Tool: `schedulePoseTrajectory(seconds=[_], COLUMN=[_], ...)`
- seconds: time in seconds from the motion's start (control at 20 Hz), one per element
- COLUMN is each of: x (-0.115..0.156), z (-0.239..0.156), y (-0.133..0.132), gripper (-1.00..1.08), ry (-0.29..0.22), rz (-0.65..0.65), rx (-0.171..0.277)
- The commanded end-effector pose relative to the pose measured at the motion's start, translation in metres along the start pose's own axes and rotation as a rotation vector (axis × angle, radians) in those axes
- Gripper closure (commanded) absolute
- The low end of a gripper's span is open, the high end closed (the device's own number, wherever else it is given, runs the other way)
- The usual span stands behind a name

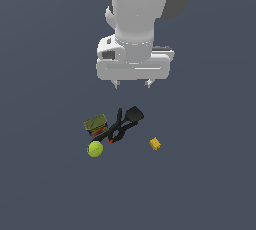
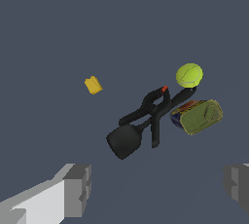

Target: Pick up a designated object from a clutter of objects.

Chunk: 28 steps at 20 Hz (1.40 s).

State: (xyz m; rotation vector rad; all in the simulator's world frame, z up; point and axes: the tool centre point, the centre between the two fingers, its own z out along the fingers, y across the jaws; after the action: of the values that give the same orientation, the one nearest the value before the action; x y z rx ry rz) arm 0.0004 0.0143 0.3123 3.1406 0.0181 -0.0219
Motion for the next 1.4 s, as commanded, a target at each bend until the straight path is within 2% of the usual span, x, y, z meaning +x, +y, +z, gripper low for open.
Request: schedulePoseTrajectory(seconds=[0.0, 0.45, 0.8, 1.35], x=[0.000, 0.003, 0.004, 0.028], z=[0.000, -0.013, -0.012, 0.025], y=[0.000, -0.009, -0.010, -0.024], gripper=[-0.92, -0.92, -0.92, -0.92], ry=[0.000, 0.019, 0.019, 0.017], rz=[0.000, -0.036, -0.038, -0.119], rx=[0.000, -0.032, -0.032, -0.037])
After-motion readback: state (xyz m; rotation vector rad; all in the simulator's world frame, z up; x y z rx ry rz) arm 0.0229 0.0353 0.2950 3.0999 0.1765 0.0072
